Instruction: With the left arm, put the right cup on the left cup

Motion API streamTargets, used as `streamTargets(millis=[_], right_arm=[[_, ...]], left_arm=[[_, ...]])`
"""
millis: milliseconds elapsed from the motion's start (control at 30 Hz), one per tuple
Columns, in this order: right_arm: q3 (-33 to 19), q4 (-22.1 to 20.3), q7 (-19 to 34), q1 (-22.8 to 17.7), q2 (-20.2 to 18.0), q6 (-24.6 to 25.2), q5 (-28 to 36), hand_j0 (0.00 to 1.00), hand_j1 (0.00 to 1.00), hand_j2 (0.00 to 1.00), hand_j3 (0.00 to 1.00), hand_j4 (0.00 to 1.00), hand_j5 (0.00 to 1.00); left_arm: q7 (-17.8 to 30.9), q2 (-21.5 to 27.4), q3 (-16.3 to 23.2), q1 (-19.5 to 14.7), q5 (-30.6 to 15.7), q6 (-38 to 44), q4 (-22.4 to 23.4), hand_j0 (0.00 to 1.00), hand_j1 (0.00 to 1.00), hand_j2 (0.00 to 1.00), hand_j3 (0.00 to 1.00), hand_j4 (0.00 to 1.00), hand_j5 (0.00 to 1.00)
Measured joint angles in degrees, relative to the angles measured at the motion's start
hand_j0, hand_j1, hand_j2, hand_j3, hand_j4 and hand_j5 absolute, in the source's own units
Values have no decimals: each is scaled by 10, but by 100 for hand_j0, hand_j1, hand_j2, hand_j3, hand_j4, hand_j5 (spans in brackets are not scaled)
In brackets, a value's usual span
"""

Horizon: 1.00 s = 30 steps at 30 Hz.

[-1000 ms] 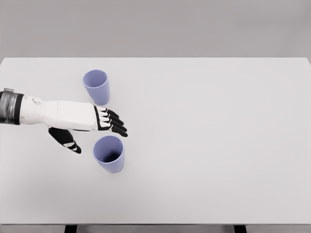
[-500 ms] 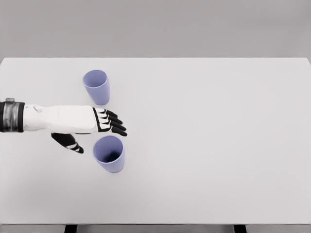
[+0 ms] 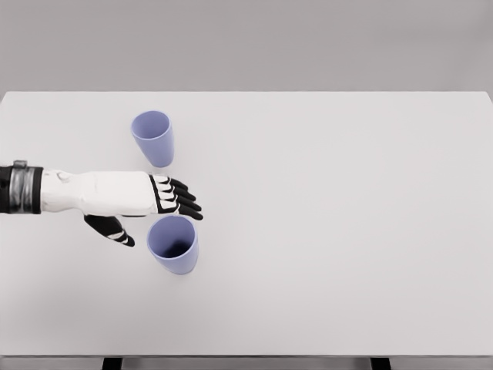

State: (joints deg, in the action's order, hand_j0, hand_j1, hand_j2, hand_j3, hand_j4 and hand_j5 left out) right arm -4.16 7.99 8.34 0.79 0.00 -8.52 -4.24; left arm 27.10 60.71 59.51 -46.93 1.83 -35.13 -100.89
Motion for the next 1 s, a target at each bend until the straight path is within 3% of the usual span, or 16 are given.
streamTargets(millis=[167,267,1000], right_arm=[[0,0,0,0,0,0,0,100,100,100,100,100,100],[0,0,0,0,0,0,0,100,100,100,100,100,100],[0,0,0,0,0,0,0,100,100,100,100,100,100]], left_arm=[[0,-11,-7,9,3,0,-1,100,100,100,100,100,100],[-4,-17,-13,31,12,0,0,100,100,100,100,100,100],[-12,-28,-30,52,49,0,5,100,100,100,100,100,100]])
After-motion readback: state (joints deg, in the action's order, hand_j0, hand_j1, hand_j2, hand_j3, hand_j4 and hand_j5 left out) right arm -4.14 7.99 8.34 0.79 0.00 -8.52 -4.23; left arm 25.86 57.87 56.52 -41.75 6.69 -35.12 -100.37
